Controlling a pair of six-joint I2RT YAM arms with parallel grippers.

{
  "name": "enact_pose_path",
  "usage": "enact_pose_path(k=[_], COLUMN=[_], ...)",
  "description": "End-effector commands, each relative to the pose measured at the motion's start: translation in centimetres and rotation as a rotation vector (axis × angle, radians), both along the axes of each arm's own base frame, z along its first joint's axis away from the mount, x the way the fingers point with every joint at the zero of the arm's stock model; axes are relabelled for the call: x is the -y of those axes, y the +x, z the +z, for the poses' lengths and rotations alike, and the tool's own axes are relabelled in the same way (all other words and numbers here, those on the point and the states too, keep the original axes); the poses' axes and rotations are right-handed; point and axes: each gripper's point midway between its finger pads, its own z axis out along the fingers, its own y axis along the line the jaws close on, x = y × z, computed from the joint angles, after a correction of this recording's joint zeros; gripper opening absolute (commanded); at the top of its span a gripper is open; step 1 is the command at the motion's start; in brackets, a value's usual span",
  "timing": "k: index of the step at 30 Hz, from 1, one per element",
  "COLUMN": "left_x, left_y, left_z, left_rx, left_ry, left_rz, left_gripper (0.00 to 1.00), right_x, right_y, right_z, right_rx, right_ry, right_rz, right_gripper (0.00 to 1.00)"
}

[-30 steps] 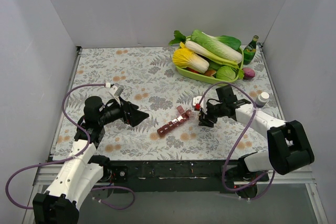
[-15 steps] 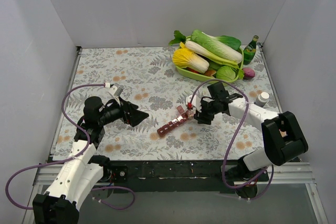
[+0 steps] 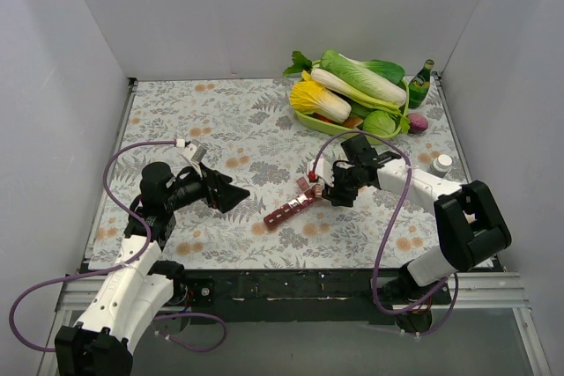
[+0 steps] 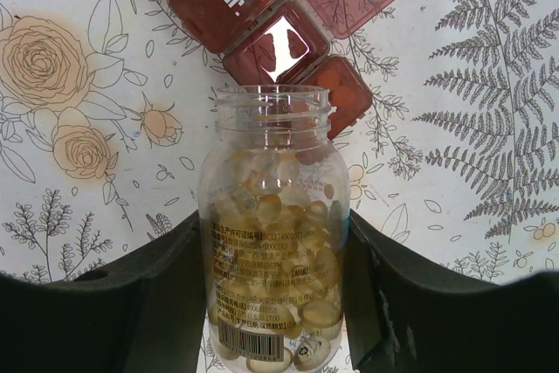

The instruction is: Sort the pills into containers

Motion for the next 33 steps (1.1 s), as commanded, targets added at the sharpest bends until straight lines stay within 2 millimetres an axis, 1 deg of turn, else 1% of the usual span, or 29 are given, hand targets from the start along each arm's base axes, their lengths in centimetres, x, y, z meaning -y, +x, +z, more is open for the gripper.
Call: enact_pose_path(k=[1,5,10,17,25,33], left_x=[0.0,0.5,0.8,0.9,0.9,0.9], left_y=[-0.1,-0.7,-0.9,-0.9,-0.9,-0.9], left_z=[0.4,0.3,0.1,0.1,0.1,0.0], left_rx=[0.037,0.038,0.027,0.026,0.027,0.024], left_ry=[0.004,-0.011,-0.015,-0.014,-0.014,-0.015], left_rz=[-0.011,-0.058,-0.076,-0.076,-0.079,-0.079], left_gripper=[0.98,0.98,0.98,0.98,0.98,0.98], right_x=[-0.5,-0.4,-0.4,-0.3,-0.3,0.0], right_y=[0.9,0.9,1.2,1.4,1.8,1.8], right_z=[1.0,1.2,1.2,0.9,1.2,1.0], right_rx=[0.025,0.029,0.042,0.058,0.07,0.079], right_ry=[-0.014,-0.026,-0.048,-0.099,-0.129,-0.172], right_rz=[0.013,0.029,0.053,0.097,0.115,0.141], right_gripper=[0.01,0.01,0.01,0.01,0.01,0.01])
